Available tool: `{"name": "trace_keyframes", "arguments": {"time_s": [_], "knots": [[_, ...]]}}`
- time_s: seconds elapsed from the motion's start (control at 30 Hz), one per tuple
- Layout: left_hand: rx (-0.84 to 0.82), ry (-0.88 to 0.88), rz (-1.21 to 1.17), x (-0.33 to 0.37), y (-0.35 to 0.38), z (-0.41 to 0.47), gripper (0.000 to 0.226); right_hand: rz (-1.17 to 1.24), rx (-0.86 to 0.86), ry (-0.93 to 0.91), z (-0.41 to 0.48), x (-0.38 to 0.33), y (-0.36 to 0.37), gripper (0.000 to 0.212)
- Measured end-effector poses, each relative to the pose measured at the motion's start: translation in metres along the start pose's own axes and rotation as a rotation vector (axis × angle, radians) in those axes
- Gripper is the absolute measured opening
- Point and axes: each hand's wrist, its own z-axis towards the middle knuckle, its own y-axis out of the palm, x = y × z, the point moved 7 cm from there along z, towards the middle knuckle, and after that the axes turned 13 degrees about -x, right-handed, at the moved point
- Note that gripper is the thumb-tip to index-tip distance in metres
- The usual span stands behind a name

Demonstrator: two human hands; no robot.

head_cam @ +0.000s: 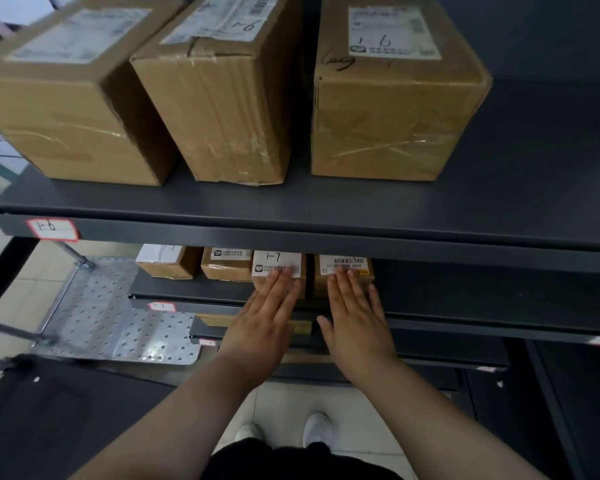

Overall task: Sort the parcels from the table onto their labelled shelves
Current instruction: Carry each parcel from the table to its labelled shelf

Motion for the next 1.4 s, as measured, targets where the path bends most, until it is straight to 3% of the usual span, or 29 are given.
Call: {"name": "trace_keyframes", "arguments": {"time_s": [0.2, 0.3, 0.53, 0.73, 1.03, 1.2, 1.4], "knots": [[0.046, 0.012, 0.088, -0.008, -0.012, 0.012, 0.066, 0.017, -0.026, 0.022, 0.008, -0.003, -0.004, 0.063], [0.056, 0.068, 0.097, -0.011, -0.015, 0.006, 0.066, 0.027, 0.072, 0.089, -0.004, -0.01, -0.003, 0.073], [0.059, 0.355, 0.063, -0.008, -0.019, -0.014, 0.059, 0.159, 0.033, 0.387, -0.052, -0.026, 0.022, 0.067], [0.022, 0.591, 0.051, 0.022, -0.027, -0.023, 0.059, 0.197, 0.174, 0.637, -0.128, -0.045, 0.027, 0.07], [0.084, 1.067, 0.011, 0.188, -0.09, -0.087, 0.057, 0.237, 0.329, 1.119, -0.323, -0.029, -0.008, 0.067], [0.197, 1.315, -0.008, 0.289, -0.143, -0.171, 0.057, 0.283, 0.528, 1.266, -0.459, -0.045, -0.029, 0.073], [0.232, 1.586, -0.022, 0.396, -0.187, -0.32, 0.058, 0.207, 0.64, 1.49, -0.628, -0.094, -0.034, 0.067]]}}
